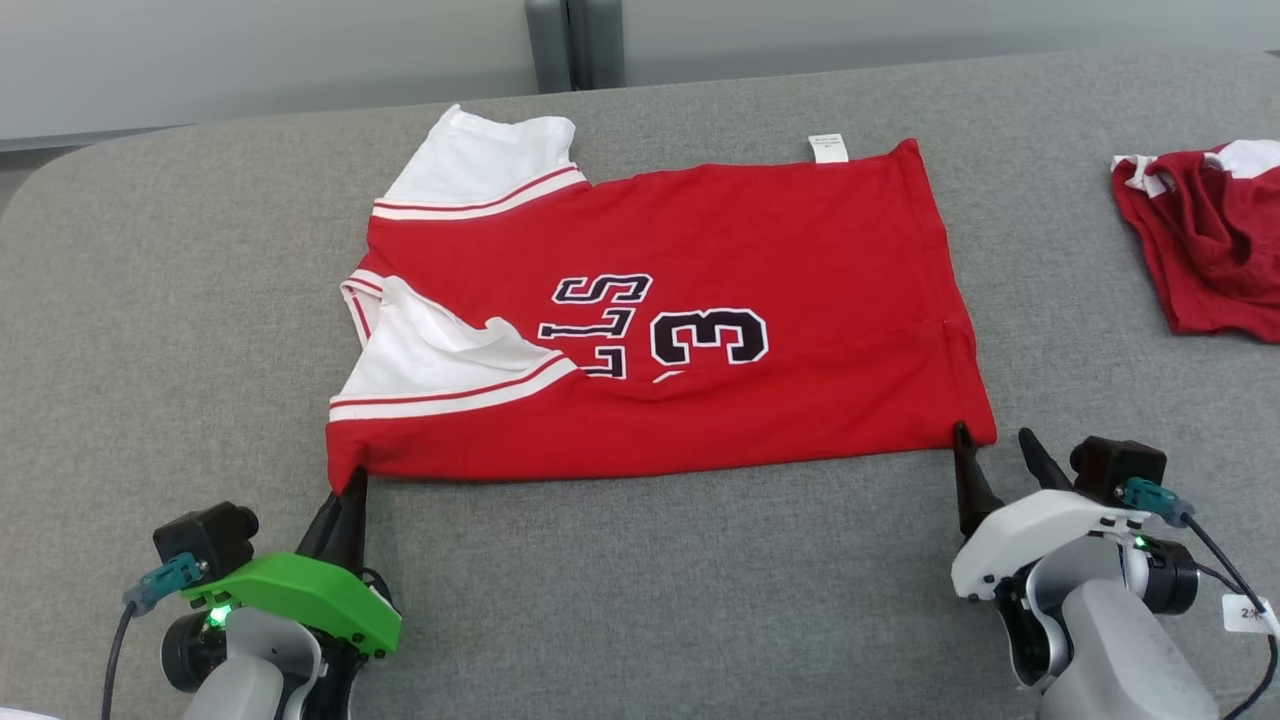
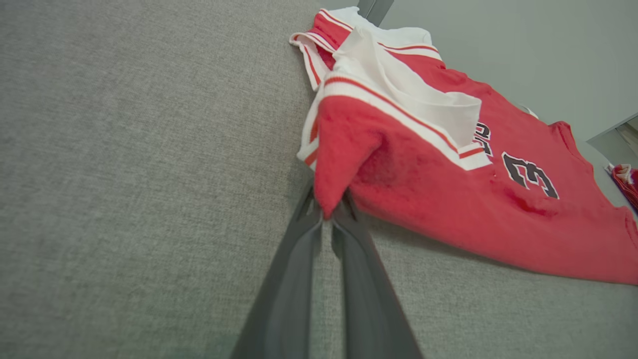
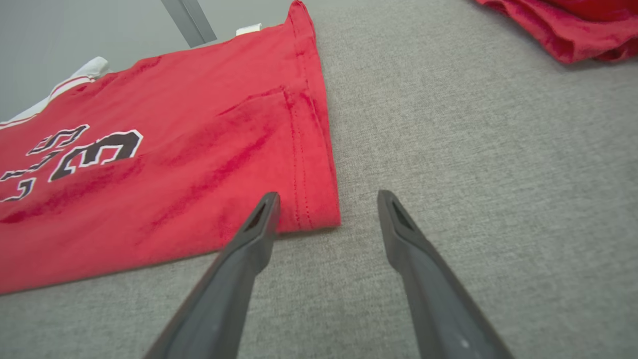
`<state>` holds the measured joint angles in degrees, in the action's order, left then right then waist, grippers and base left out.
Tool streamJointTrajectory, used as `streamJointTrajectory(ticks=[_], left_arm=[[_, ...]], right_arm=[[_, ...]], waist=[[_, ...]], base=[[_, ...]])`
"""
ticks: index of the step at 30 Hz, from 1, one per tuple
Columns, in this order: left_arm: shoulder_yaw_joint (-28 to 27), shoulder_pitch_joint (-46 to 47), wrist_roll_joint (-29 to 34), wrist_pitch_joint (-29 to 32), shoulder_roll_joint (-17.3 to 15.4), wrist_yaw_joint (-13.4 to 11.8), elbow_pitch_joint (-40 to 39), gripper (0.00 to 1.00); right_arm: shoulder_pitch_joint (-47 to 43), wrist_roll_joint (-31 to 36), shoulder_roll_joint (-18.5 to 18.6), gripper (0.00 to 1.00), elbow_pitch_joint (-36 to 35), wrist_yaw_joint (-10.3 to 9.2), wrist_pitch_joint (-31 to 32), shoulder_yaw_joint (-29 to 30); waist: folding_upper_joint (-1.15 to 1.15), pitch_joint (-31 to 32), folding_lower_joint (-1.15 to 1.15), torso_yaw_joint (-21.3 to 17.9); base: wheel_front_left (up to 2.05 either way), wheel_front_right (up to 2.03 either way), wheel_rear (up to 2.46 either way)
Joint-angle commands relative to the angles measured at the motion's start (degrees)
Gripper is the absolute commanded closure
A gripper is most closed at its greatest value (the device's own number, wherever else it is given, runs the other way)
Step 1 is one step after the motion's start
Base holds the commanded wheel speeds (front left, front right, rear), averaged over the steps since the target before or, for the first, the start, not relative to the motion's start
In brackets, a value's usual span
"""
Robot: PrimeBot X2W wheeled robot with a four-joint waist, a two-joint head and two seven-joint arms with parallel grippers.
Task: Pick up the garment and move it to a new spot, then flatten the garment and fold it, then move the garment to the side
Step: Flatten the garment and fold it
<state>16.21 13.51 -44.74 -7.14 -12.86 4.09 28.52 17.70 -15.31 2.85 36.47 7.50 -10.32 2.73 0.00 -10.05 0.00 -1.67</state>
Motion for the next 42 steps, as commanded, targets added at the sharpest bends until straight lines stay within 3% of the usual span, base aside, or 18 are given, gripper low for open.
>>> streamJointTrajectory(ticks=[1, 5, 6, 8, 9, 18, 27, 32, 40, 42], left_arm=[[-0.08, -0.1, 0.9, -0.42, -0.53, -0.27, -0.33, 1.0], [0.19, 0.33, 0.91, -0.6, -0.71, -0.49, -0.94, 1.0], [0.29, 0.41, 0.92, -0.61, -0.72, -0.48, -1.03, 1.0], [0.64, 0.59, 1.37, -0.93, -0.77, -0.38, -1.25, 1.0], [0.83, 0.6, 1.44, -1.12, -0.8, -0.26, -1.43, 1.0], [1.85, -2.21, 2.85, -2.09, -2.28, -0.22, -5.41, 1.0], [3.36, -14.0, 3.82, 2.13, -7.13, -2.88, -18.97, 1.0], [4.04, -21.49, 2.62, 4.77, -8.31, -5.36, -25.59, 1.0], [4.41, -25.33, 0.83, 6.26, -7.64, -6.99, -28.01, 1.0], [4.58, -24.67, 0.75, 6.24, -7.24, -6.98, -27.22, 1.0]], right_arm=[[1.72, -0.11, 0.09, 0.0, 1.65, -0.01, 0.53, -0.35], [5.62, -1.48, 0.11, 0.04, 6.95, -0.02, 2.17, -2.35], [6.34, -1.65, 0.1, 0.49, 8.06, -0.01, 2.22, -2.77], [7.68, -2.4, 0.07, 0.77, 10.06, -0.01, 2.45, -3.55], [8.24, -2.86, 0.02, 1.0, 10.74, -0.01, 2.34, -3.92], [5.64, -7.95, 1.91, 1.0, 7.42, -0.03, 0.97, -3.88], [-8.15, -12.77, 5.56, 1.0, -11.24, -0.06, 7.25, -3.98], [-16.27, -12.09, 4.39, 1.0, -20.35, -0.05, 11.32, -1.24], [-21.93, -10.92, 1.71, 1.0, -26.45, -0.05, 15.1, 1.13], [-22.22, -10.7, 1.34, 0.56, -26.78, -0.05, 15.2, 1.33]], waist=[[0.0, -0.27, 0.0, 0.12], [0.0, -0.73, 0.0, 0.39], [0.0, -0.76, 0.0, 0.46], [0.0, -0.77, 0.0, 0.73], [0.0, -0.69, 0.0, 0.87], [0.0, 0.79, 0.0, 0.99], [0.0, 1.21, 0.0, -0.1], [0.0, 1.11, 0.0, -0.28], [0.0, 1.22, 0.0, -0.37], [0.0, 1.33, 0.0, -0.41]], base=[[0.0, 0.0, 0.0], [0.0, 0.0, 0.0], [0.0, 0.0, 0.0], [0.0, 0.0, 0.0], [0.0, 0.0, 0.0], [0.0, 0.0, 0.0], [0.0, 0.0, 0.0], [0.0, 0.0, 0.0], [0.0, 0.0, 0.0], [0.0, 0.0, 0.0]])
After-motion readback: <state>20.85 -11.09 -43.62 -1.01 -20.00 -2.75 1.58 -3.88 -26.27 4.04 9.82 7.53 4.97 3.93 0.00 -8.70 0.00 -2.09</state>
